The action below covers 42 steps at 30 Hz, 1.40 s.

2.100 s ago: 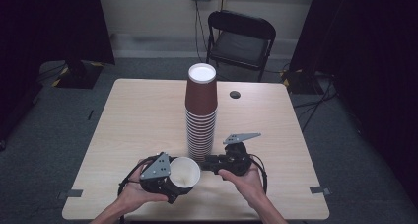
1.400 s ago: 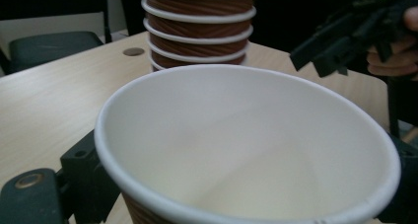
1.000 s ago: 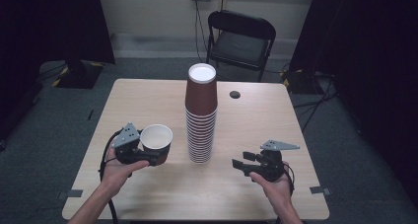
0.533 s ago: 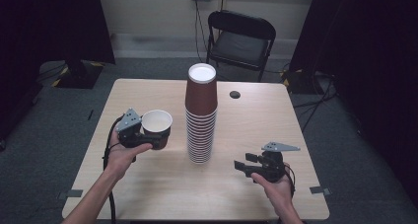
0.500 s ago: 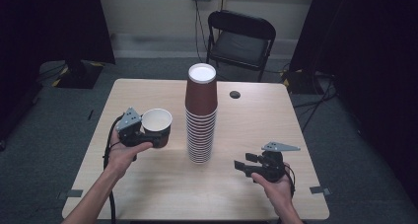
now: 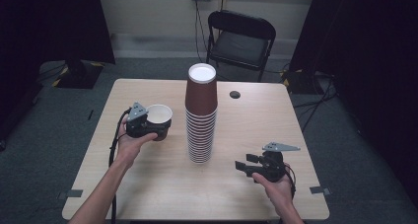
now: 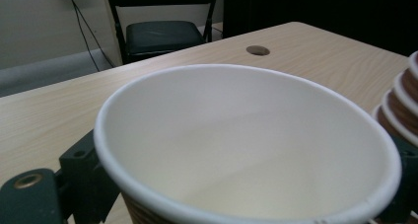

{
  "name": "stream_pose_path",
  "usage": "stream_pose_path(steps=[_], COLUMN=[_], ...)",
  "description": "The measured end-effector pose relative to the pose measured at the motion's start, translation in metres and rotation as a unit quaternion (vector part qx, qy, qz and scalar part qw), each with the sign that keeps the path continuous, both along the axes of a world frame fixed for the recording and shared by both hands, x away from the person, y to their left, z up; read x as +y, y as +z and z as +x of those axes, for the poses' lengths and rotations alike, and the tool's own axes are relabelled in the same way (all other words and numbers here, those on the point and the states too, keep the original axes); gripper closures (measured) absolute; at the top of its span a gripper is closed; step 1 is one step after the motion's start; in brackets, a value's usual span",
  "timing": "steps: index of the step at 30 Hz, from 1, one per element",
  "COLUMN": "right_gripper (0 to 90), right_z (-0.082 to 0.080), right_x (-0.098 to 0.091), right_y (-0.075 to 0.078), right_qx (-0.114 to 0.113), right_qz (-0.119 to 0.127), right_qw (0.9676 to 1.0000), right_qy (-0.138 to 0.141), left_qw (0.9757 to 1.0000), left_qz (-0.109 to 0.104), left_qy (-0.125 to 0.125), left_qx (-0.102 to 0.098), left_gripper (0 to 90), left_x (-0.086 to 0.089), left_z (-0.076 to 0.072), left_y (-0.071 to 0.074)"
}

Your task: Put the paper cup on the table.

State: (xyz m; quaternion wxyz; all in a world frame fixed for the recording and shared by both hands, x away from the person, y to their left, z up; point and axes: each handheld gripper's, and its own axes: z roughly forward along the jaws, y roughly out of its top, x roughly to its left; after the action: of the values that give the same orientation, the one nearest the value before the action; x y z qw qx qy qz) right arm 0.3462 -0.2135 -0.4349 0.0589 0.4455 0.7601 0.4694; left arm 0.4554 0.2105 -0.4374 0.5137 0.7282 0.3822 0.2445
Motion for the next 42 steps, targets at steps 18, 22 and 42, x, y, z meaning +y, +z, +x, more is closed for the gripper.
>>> stream_pose_path(steps=[18,22,42], right_gripper=[37.1,37.1,37.7], right_z=[-0.005,-0.005,-0.005], right_x=[-0.001,-0.002,0.003], right_y=[0.0,0.0,-0.001], right_qx=[-0.001,-0.001,0.001], right_qz=[-0.001,0.0,-0.003], right_qw=[1.0,1.0,1.0], right_qy=[-0.005,-0.007,0.004], left_qw=[0.9997,0.9995,0.9977], left_qz=[0.006,0.016,0.025], left_qy=[0.008,0.004,-0.001], left_qx=[0.021,0.027,0.062], left_gripper=[8.6,8.2,9.7], left_x=[-0.001,0.0,0.008], left_z=[0.016,0.013,0.002], left_y=[-0.021,-0.02,-0.028])
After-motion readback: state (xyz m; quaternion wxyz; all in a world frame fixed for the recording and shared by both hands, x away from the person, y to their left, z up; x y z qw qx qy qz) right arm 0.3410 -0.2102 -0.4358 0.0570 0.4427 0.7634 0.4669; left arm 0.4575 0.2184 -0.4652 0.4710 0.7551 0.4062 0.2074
